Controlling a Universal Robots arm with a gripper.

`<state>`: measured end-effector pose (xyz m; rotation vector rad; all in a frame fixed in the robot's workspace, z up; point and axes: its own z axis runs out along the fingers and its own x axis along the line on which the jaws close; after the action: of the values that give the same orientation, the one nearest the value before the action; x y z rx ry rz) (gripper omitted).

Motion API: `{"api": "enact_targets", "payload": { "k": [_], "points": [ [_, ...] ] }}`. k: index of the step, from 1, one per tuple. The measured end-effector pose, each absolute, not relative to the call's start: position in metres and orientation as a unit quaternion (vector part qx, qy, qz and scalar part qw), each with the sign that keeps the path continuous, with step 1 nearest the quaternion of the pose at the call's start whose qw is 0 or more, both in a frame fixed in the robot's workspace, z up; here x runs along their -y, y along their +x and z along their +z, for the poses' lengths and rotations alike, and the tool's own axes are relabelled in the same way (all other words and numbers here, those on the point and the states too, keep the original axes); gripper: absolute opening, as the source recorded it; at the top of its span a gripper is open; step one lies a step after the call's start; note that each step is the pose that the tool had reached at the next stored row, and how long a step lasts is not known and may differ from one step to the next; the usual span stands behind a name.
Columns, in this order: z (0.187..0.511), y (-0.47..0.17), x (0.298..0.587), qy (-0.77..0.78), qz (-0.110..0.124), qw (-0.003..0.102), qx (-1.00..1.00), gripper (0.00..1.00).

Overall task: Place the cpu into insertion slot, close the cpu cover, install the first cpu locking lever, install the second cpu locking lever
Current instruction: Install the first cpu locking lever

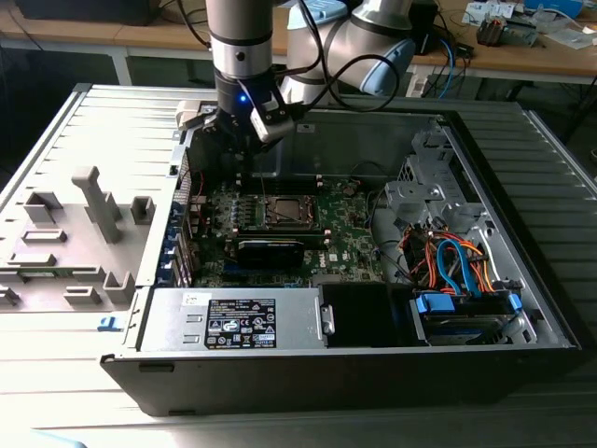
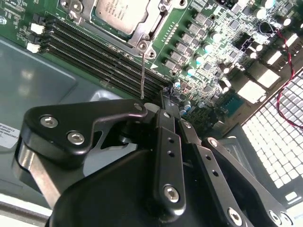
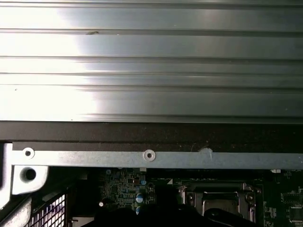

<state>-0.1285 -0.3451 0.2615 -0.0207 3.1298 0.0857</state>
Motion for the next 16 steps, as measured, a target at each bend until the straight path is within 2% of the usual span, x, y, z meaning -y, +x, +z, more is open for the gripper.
{"api": "enact_targets", "payload": {
  "k": [16],
  "points": [
    [0.2611,-0.1227,0.345,-0.007,0.027,0.005,-1.0,0.11]
  ]
}}
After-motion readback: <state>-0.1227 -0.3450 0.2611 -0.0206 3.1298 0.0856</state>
